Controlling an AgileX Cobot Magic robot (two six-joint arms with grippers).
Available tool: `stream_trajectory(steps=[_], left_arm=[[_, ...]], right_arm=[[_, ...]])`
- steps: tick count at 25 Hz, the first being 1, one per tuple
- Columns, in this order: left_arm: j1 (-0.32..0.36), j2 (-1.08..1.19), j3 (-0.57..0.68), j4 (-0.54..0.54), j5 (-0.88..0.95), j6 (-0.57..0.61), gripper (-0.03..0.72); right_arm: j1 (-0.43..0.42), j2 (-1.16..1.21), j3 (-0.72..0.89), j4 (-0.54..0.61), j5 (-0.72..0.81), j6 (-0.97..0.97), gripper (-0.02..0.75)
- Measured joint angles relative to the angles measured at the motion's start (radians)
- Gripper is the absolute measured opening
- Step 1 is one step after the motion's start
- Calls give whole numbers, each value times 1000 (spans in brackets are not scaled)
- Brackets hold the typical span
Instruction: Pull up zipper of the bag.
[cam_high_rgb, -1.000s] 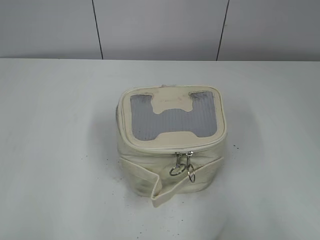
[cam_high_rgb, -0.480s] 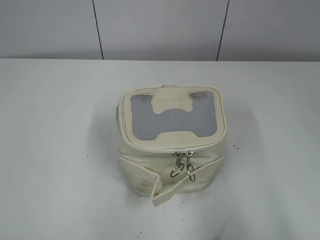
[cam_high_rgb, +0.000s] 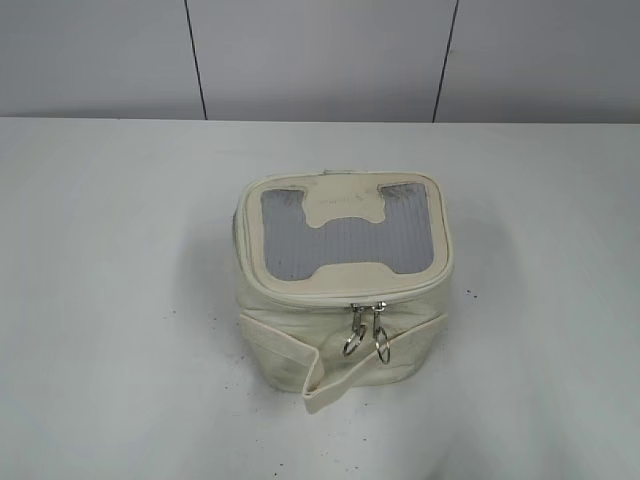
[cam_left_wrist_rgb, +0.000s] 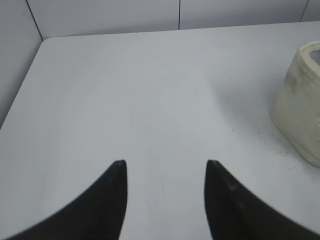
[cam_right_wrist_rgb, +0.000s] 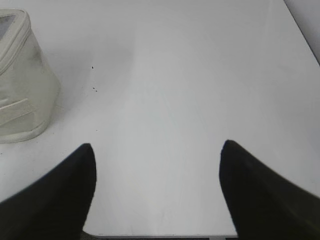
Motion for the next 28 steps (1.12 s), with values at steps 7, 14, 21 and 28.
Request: stream_trajectory(steps=[7,14,21,28], left_arm=[[0,0,0,0,0,0,387],[0,0,0,0,0,0,387],[69,0,0,0,0,0,387],[69,0,0,0,0,0,387]], right_arm=[[0,-1,0,0,0,0,573],[0,-1,0,0,0,0,573],[0,-1,0,1,0,0,573],[0,-1,0,1,0,0,573]])
